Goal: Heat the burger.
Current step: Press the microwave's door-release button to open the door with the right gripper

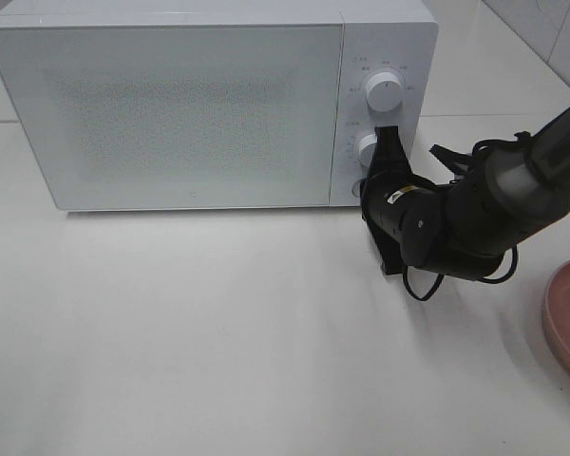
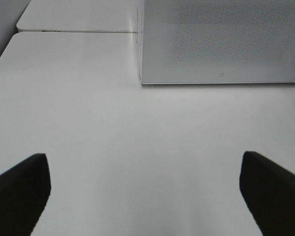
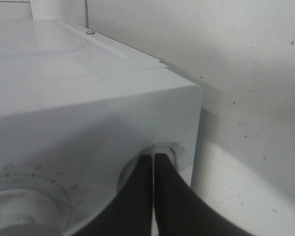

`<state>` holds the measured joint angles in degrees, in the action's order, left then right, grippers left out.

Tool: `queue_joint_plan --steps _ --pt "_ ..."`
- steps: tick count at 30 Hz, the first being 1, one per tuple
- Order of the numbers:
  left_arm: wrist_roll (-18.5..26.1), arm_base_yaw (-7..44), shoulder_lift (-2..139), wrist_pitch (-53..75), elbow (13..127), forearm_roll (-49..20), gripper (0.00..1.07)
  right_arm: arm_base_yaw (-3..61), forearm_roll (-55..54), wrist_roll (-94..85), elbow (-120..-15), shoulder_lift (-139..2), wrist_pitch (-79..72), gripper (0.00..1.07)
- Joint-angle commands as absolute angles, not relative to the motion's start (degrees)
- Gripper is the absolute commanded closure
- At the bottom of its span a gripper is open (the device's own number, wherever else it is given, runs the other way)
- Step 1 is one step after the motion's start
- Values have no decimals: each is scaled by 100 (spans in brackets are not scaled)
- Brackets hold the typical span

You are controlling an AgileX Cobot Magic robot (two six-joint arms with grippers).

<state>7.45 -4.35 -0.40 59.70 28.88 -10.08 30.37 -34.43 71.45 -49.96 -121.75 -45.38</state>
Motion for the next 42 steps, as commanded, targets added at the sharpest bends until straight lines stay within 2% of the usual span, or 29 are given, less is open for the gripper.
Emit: queue_joint_plan --steps 1,24,42 --pt "722 -407 -143 5959 2893 -1014 7 2991 -3283 7374 -5065 -12141 -4589 107" --pt "722 -407 -143 5959 2893 -1014 7 3008 -3191 7500 -4990 -11935 -4366 107" --pt "722 -407 -143 5959 2893 -1014 7 2991 -3363 7448 -5351 -12021 -5575 107"
